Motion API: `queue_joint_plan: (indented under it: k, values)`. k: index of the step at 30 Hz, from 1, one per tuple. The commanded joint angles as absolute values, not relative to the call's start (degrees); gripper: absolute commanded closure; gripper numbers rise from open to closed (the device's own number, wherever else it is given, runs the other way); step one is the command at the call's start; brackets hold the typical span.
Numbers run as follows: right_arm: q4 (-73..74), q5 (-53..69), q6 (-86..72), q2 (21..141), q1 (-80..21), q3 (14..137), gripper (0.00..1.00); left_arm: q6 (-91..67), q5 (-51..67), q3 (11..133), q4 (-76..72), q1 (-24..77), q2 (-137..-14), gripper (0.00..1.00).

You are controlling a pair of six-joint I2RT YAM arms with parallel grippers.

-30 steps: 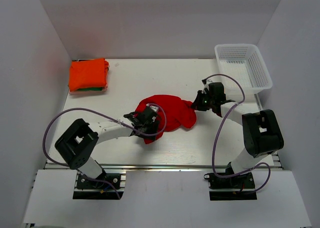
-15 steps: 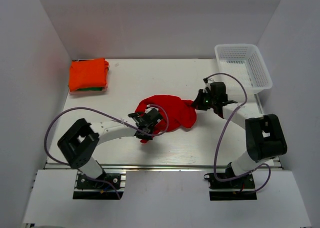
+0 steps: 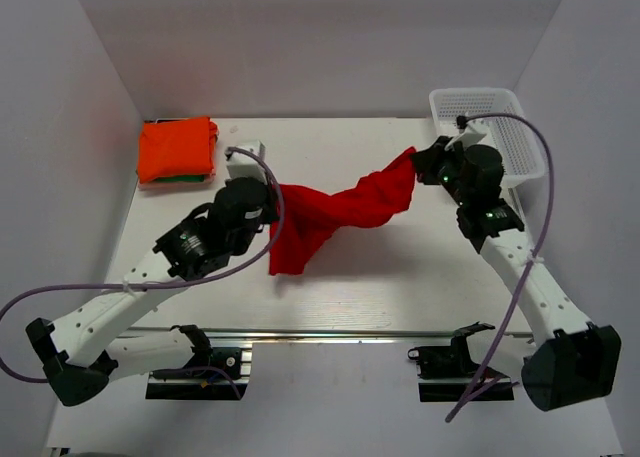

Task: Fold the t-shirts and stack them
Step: Flatten out the tshirt

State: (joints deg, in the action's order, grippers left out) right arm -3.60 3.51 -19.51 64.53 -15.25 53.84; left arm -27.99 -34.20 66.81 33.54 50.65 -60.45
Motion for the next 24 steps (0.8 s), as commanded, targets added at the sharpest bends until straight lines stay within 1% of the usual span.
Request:
queue_joint_plan:
  k: [1, 6, 8, 9, 15, 21, 24]
  values:
    - [-2.64, -11.13, -20.04, 59.77, -15.03, 59.58, 1.00, -28.21, -50.05, 72.41, 35.68, 49.66, -58.97, 1.00]
    - [1.91, -24.04, -18.11, 58.01, -15.03, 68.19, 1.00, -24.88, -59.31, 79.61, 35.51, 49.66, -58.45, 1.00]
    - [3.77, -26.18, -17.14, 58.27, -14.94, 70.13, 1.00, -22.17, -61.08, 81.03, 34.11, 49.66, -57.92, 1.00]
    - [4.48, -28.11, -16.09, 58.53, -15.03, 73.44, 1.00, -21.19, -61.78, 81.56, 33.49, 49.66, -56.61, 1.00]
    - [6.42, -28.57, -11.70, 58.27, -15.03, 81.98, 1.00, -11.80, -63.63, 83.58, 25.59, 49.66, -53.18, 1.00]
    - [8.00, -22.07, -8.00, 58.71, -15.20, 90.43, 1.00, -4.85, -59.07, 89.02, 21.53, 49.66, -53.17, 1.00]
    - [8.96, -20.22, -6.42, 58.97, -15.12, 94.12, 1.00, -4.22, -59.06, 91.75, 21.53, 49.66, -54.40, 1.00]
